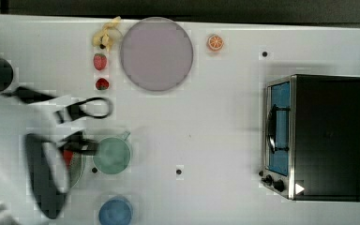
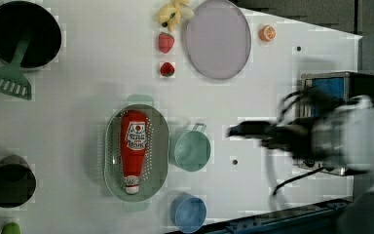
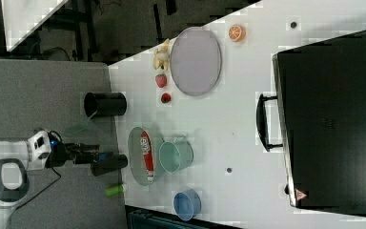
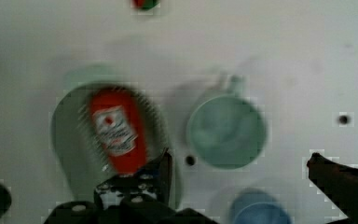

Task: Pick ketchup from strainer and place it on the table

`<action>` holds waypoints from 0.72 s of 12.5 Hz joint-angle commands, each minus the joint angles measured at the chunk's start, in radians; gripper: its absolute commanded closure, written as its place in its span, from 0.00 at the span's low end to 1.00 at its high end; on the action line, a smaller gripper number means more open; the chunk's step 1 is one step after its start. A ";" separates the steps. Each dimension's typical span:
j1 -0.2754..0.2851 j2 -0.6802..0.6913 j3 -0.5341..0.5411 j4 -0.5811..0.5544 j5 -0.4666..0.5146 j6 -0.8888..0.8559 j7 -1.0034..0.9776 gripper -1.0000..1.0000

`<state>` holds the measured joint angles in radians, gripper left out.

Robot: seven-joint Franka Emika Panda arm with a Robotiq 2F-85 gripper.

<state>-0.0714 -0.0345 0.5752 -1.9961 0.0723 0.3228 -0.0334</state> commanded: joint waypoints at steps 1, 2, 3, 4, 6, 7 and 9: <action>0.021 -0.004 0.072 -0.012 0.003 0.099 0.079 0.00; 0.022 0.021 0.108 -0.034 0.001 0.151 0.079 0.00; 0.022 0.048 0.139 -0.060 -0.002 0.205 0.079 0.00; 0.023 0.077 0.164 -0.090 -0.006 0.263 0.081 0.00; 0.026 0.140 0.193 -0.151 -0.022 0.403 0.081 0.00; 0.029 0.174 0.197 -0.177 -0.052 0.479 0.082 0.00; 0.032 0.246 0.193 -0.213 -0.145 0.591 0.125 0.00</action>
<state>-0.0184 0.1807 0.7959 -2.1699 -0.0701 0.8901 0.0183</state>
